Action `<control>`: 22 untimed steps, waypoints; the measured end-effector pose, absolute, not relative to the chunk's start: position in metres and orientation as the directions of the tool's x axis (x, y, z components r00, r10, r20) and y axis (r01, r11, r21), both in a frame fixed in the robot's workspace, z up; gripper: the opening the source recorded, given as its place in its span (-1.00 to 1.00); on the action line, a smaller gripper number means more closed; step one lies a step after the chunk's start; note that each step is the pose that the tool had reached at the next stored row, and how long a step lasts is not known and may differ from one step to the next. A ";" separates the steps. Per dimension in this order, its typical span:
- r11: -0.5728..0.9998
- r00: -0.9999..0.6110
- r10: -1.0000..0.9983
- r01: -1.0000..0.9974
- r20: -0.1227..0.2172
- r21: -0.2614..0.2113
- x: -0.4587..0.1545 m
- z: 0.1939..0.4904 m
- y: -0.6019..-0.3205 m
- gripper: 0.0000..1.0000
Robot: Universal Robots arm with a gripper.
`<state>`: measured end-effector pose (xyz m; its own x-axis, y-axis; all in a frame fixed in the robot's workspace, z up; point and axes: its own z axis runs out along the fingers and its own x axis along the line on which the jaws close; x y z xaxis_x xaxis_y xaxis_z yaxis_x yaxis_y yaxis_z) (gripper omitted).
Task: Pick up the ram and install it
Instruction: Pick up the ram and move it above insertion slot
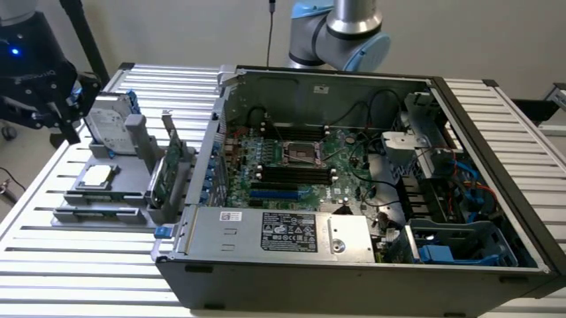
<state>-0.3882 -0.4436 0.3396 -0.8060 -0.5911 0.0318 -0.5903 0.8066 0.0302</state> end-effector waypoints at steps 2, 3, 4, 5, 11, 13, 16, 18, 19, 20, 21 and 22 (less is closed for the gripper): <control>0.785 -0.784 -0.620 -0.619 0.032 0.030 -0.388 0.339 -0.444 -0.79; 0.774 -0.773 -0.634 -0.633 0.032 0.030 -0.388 0.339 -0.444 -0.79; 0.762 -0.761 -0.647 -0.647 0.032 0.030 -0.388 0.339 -0.444 -0.79; 0.750 -0.750 -0.661 -0.660 0.032 0.030 -0.388 0.339 -0.444 -0.79; 0.674 -0.673 -0.739 -0.738 0.032 0.030 -0.388 0.338 -0.444 -0.79; 0.646 -0.645 -0.763 -0.763 0.032 0.030 -0.388 0.338 -0.444 -0.79; 0.604 -0.603 -0.797 -0.797 0.032 0.030 -0.388 0.337 -0.444 -0.79; 0.574 -0.573 -0.819 -0.818 0.032 0.030 -0.388 0.337 -0.444 -0.79; 0.560 -0.559 -0.828 -0.828 0.032 0.030 -0.388 0.337 -0.444 -0.79; 0.545 -0.544 -0.838 -0.838 0.032 0.030 -0.388 0.337 -0.444 -0.79; 0.530 -0.529 -0.848 -0.848 0.032 0.030 -0.388 0.337 -0.444 -0.79; 0.513 -0.512 -0.858 -0.858 0.032 0.030 -0.388 0.336 -0.444 -0.79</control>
